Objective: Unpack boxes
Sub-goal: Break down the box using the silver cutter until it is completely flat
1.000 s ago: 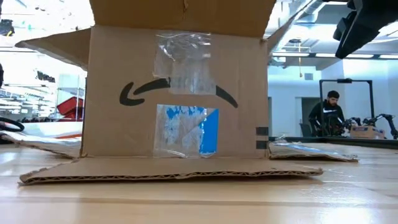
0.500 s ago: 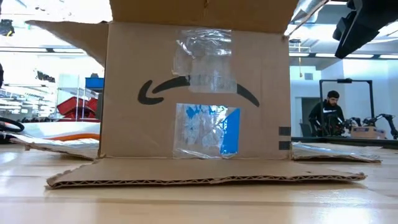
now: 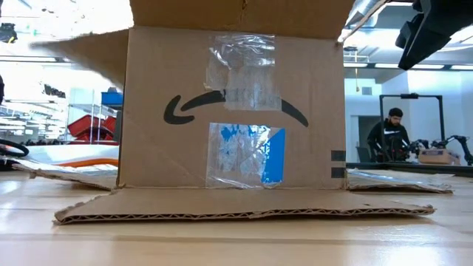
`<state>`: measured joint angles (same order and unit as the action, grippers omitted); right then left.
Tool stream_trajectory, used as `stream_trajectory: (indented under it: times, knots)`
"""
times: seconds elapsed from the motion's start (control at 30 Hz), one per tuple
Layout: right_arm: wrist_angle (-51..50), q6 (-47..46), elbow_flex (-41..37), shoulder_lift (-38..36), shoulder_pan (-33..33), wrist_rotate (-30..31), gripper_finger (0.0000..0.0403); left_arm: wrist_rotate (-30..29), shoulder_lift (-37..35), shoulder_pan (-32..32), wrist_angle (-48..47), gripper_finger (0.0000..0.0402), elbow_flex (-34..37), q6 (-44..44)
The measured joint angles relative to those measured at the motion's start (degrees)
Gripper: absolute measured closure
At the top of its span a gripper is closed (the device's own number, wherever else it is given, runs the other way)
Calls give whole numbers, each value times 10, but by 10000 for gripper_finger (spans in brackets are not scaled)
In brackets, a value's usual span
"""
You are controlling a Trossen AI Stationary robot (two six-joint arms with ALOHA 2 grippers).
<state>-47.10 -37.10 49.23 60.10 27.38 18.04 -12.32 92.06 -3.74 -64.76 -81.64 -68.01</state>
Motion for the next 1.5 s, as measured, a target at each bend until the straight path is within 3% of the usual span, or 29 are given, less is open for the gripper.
stream_trajectory:
  times: [0.17,0.37,0.47,0.57,0.73,0.87,0.97,1.1,1.2,1.27,1.43,1.5]
  knots:
    - [0,-3,0,0,0,0,285,-1,-1,-6,67,255,57,-8]
    - [-1,-3,0,0,0,0,285,38,-2,-6,149,261,119,-4]
    - [-5,-4,0,0,0,0,285,46,-1,-6,153,303,126,1]
    - [-9,-2,0,0,-1,0,285,46,-1,-6,179,378,127,32]
    - [-38,-26,19,-14,18,-4,285,74,0,-5,272,397,123,86]
    - [40,-48,20,-14,57,-29,285,123,0,6,320,399,123,107]
    - [140,-35,20,13,71,-10,285,141,0,12,340,400,123,118]
    - [272,-2,20,55,29,5,285,186,0,22,404,400,123,129]
    - [321,21,24,83,-21,-44,285,207,0,35,442,401,123,139]
    - [316,30,42,96,-57,-64,285,225,0,42,445,401,123,143]
    - [289,87,115,98,-129,-49,285,345,-1,37,491,401,122,177]
    - [259,102,143,99,-158,-82,285,343,-1,43,530,401,122,183]
